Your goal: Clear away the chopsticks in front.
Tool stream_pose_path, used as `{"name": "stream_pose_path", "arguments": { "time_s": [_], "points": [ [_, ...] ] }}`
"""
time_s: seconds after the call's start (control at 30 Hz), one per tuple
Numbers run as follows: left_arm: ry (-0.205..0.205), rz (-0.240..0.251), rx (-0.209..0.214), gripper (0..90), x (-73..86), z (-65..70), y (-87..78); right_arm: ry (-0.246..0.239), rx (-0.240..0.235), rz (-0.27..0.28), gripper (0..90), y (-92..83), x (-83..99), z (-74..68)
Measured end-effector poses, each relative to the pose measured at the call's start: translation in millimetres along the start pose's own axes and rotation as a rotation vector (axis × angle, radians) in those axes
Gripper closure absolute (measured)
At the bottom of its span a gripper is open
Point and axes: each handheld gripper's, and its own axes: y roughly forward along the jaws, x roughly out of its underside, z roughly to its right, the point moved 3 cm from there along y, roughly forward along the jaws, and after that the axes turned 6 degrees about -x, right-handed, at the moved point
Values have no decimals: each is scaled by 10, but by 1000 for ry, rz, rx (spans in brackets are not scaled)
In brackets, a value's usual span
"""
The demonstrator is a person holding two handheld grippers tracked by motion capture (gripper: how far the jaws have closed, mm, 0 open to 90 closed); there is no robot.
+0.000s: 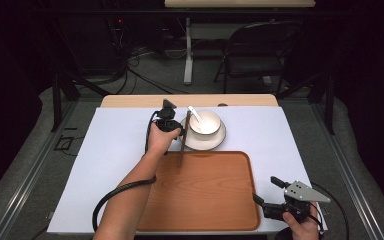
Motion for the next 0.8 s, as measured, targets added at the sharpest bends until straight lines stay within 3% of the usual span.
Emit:
{"name": "stream_pose_path", "arguments": {
  "time_s": [0.33,0.8],
  "points": [
    [-45,-34,-11,828,-12,-18,34,-1,0,0,148,-2,1,0],
    [-138,-73,8,845,-43,-47,50,-2,1,1,148,-7,2,0]
  ]
}}
